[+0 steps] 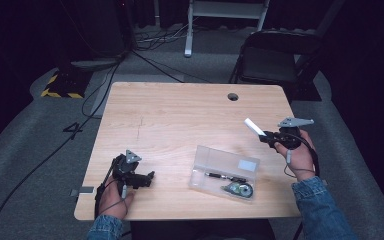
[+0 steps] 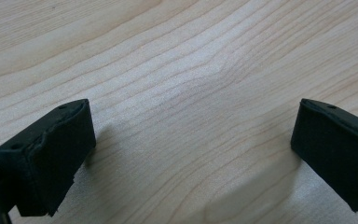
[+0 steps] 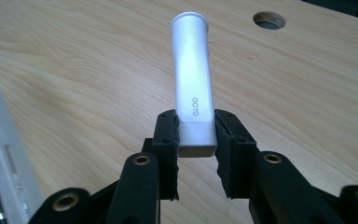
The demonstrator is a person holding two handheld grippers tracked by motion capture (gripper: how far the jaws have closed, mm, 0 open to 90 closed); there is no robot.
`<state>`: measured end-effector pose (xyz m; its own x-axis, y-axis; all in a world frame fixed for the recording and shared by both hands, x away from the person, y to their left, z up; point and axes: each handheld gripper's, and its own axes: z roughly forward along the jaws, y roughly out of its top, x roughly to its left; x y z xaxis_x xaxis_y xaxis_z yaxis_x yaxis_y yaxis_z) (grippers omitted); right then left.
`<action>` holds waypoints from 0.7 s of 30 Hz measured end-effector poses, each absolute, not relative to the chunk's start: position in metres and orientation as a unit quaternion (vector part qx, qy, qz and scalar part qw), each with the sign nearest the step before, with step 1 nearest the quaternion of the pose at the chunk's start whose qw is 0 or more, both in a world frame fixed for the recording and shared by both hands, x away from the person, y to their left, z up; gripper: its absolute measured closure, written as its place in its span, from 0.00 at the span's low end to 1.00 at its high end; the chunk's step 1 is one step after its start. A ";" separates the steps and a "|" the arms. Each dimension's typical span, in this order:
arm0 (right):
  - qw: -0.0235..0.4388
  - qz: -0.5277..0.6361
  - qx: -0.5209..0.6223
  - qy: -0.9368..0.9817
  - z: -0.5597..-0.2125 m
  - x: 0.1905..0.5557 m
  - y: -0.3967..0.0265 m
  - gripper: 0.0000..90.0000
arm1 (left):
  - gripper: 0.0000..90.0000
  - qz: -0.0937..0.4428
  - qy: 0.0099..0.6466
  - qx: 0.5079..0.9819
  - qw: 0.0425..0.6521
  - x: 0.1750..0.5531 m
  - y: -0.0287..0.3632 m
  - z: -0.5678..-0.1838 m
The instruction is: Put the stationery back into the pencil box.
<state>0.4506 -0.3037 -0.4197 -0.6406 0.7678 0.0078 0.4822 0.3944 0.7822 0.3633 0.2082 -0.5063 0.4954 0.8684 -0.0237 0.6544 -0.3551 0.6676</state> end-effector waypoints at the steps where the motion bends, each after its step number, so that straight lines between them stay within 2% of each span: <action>1: 0.180 0.398 0.378 0.816 -0.418 0.449 -0.302 0.80 | 0.00 0.170 0.473 0.805 0.315 0.363 0.208 -0.506; 21: 0.142 0.414 0.270 0.858 -0.389 0.420 -0.261 0.80 | 0.00 0.170 0.473 0.805 0.315 0.363 0.208 -0.506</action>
